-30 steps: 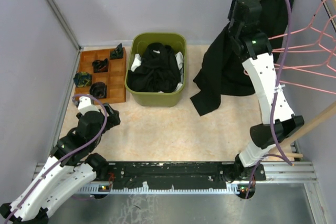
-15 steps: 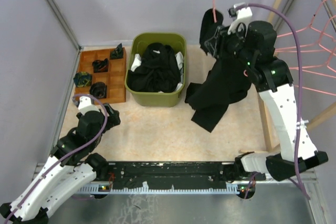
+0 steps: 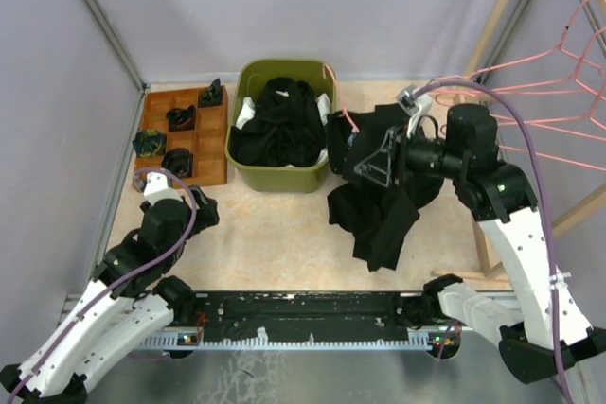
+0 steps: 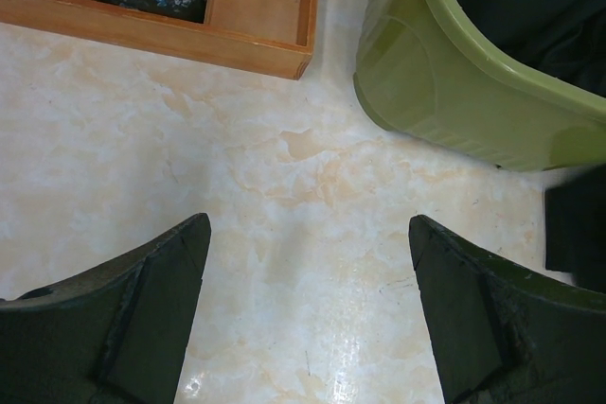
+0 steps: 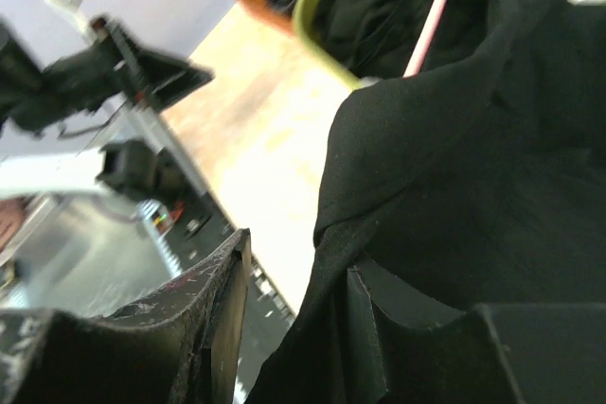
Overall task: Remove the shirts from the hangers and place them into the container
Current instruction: Pick up the hanger from the clothesline.
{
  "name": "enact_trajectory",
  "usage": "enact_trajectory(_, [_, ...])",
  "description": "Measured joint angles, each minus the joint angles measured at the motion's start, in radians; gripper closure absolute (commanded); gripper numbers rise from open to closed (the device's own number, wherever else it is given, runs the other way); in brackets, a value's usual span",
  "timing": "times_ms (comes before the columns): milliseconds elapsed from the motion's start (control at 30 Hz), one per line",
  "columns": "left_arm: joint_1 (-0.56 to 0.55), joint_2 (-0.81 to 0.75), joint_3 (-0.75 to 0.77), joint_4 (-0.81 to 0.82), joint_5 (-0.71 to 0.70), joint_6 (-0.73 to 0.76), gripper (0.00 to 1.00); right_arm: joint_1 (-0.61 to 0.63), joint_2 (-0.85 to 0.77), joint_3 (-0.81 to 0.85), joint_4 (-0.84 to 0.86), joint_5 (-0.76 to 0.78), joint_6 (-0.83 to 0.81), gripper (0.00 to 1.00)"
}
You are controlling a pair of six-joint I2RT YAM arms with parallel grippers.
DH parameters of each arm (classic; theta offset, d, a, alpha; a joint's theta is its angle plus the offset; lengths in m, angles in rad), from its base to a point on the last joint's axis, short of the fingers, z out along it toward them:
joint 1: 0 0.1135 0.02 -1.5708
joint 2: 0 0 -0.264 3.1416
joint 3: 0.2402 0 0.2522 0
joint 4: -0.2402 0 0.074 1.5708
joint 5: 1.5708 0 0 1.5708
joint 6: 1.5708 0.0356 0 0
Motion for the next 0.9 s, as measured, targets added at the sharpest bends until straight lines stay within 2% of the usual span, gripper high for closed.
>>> enact_trajectory(167, [0.0, -0.002, -0.002, 0.013, 0.019, 0.008, 0.09, 0.005, -0.112, -0.107, -0.019, -0.179, 0.033, 1.0])
enact_trajectory(467, [0.0, -0.089, -0.007, 0.085, 0.057, 0.028, 0.09, 0.005, -0.257, -0.076, 0.01, -0.527, 0.06, 1.0])
enact_trajectory(567, [0.0, -0.118, -0.003, 0.093, 0.061, 0.042, 0.09, 0.005, -0.286, -0.085, 0.129, -0.647, 0.136, 1.0])
enact_trajectory(733, [0.0, -0.189, 0.026, 0.094, 0.064, 0.046, 0.11, 0.005, -0.343, -0.226, 0.467, -0.78, 0.341, 1.0])
enact_trajectory(900, [0.0, -0.276, 0.048, 0.098, 0.067, 0.046, 0.13, 0.005, -0.284, -0.356, 0.551, -0.768, 0.373, 1.0])
